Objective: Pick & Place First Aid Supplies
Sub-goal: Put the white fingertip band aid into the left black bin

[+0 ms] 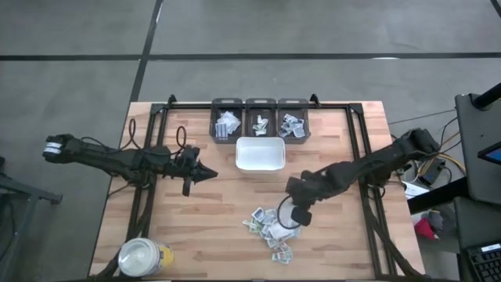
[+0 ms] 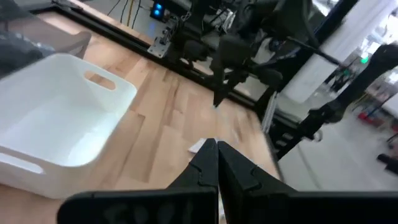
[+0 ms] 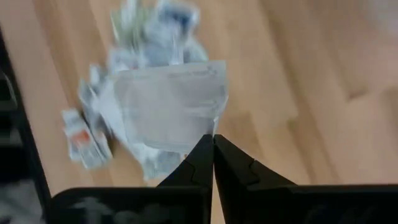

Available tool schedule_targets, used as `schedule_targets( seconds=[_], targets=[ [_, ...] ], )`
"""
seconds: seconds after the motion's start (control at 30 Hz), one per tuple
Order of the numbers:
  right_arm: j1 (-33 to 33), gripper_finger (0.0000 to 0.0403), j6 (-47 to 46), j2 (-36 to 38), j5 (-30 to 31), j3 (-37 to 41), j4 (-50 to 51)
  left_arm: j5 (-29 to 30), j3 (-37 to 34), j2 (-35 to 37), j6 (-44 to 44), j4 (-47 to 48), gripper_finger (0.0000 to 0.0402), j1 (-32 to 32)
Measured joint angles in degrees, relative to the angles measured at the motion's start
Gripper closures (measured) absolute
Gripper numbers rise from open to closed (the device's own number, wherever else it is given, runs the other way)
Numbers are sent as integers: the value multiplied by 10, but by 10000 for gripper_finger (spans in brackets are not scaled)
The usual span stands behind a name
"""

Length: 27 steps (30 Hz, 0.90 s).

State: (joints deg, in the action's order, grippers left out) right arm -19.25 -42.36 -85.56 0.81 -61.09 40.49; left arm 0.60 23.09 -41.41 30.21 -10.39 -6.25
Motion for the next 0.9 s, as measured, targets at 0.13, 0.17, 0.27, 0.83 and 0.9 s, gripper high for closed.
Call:
schedule_targets(
  seconds=[0.13,0.17,0.27,0.83,0.9],
  targets=[
    [0,395,11,44,96,0,-50,-27,0,-3,57,-26,401,0],
    [0,395,25,53,125,-1,-68,-37,0,-5,71,-38,401,0],
    [0,395,86,75,217,-1,-137,-64,0,-13,109,-80,401,0],
    [8,395,657,27,324,-3,-519,-75,0,-82,416,-203,401,0],
    [12,395,675,16,324,-3,-554,-75,0,-91,435,-220,397,0]
  ],
)
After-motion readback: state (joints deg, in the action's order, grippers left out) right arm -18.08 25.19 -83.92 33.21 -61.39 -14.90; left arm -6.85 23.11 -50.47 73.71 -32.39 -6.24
